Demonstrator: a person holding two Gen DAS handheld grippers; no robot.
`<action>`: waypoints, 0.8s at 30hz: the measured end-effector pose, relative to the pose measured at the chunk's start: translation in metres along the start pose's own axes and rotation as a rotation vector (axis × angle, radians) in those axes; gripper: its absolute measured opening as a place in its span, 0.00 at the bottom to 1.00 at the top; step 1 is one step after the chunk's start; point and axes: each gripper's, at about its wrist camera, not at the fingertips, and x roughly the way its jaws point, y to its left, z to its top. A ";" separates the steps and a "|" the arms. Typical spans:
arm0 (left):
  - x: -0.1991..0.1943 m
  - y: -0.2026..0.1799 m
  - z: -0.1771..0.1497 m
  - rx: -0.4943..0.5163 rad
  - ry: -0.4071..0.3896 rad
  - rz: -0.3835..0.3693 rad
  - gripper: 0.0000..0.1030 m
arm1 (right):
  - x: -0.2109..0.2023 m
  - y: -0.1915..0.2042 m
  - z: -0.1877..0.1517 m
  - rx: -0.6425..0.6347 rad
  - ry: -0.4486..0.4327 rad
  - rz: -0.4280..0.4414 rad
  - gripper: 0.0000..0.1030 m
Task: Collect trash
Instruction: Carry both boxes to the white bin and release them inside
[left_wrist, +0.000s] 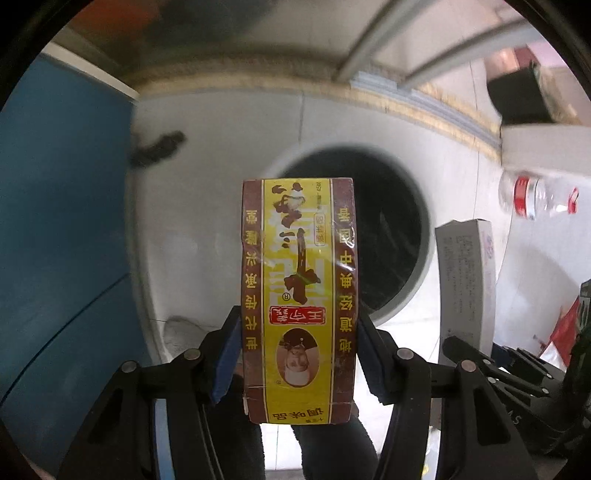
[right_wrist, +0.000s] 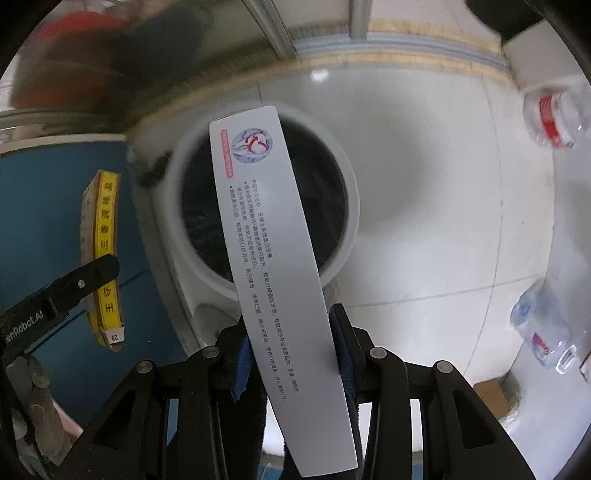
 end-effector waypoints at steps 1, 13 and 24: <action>0.004 -0.001 0.001 0.007 0.015 -0.006 0.53 | 0.012 -0.005 0.003 0.006 0.018 0.007 0.40; 0.029 -0.003 0.014 0.051 0.014 -0.005 0.99 | 0.035 -0.001 0.019 0.000 0.038 0.006 0.90; -0.022 0.003 -0.018 0.034 -0.106 0.157 0.99 | -0.034 0.023 -0.008 -0.023 -0.137 -0.138 1.00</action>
